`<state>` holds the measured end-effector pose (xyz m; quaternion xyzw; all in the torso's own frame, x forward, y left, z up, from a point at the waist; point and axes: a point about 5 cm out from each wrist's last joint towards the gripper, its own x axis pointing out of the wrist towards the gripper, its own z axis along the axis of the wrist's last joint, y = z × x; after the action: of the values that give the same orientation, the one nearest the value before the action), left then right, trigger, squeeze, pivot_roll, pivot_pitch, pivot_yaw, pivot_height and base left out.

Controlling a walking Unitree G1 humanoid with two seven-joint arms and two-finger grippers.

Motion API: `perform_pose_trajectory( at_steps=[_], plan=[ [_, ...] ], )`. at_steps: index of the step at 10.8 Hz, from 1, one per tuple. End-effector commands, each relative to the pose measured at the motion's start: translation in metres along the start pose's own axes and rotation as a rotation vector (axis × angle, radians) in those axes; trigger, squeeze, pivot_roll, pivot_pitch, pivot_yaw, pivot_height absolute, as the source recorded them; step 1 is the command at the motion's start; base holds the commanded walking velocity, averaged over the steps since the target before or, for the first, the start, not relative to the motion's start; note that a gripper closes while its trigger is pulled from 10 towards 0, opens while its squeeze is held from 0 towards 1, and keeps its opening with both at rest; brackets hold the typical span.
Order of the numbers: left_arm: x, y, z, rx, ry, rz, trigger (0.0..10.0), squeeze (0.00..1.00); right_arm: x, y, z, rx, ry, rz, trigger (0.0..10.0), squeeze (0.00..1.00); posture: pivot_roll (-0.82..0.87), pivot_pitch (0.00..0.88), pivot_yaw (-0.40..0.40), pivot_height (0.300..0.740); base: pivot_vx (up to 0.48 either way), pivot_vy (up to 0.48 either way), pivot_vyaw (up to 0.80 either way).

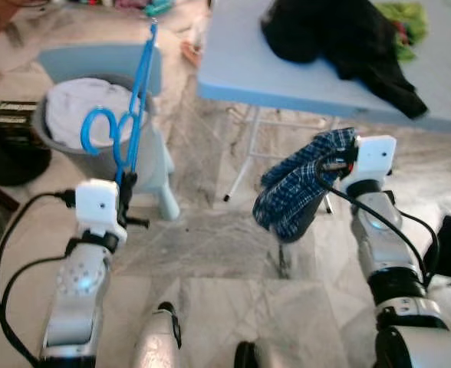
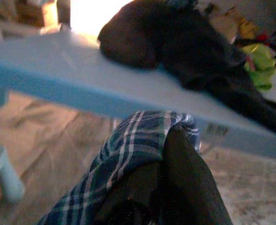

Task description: Hang hanger

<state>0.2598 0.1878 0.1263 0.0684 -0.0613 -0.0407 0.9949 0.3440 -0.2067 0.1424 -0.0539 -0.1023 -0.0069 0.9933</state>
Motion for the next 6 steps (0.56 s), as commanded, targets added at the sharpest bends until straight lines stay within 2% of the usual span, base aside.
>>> perform_pose_trajectory(
  at_steps=[1,2,6],
  plan=[
    [0.003,0.000,0.011,-0.014,-0.045,0.009,10.0,0.00,0.003,-0.012,0.013,0.043,-0.055,-0.066,4.6,0.00,0.12,0.163,-0.072,0.740,0.311,0.000,0.00],
    [0.005,0.001,0.014,-0.011,-0.055,0.007,10.0,0.00,0.005,-0.013,0.015,0.062,-0.055,-0.077,10.0,0.00,0.12,0.162,-0.075,0.740,0.341,0.000,-0.48],
    [0.011,0.004,0.016,-0.010,-0.057,0.014,10.0,0.00,0.009,-0.006,0.025,0.086,-0.074,-0.044,10.0,0.00,0.11,0.165,-0.086,0.740,0.346,0.000,-0.75]
  ],
)
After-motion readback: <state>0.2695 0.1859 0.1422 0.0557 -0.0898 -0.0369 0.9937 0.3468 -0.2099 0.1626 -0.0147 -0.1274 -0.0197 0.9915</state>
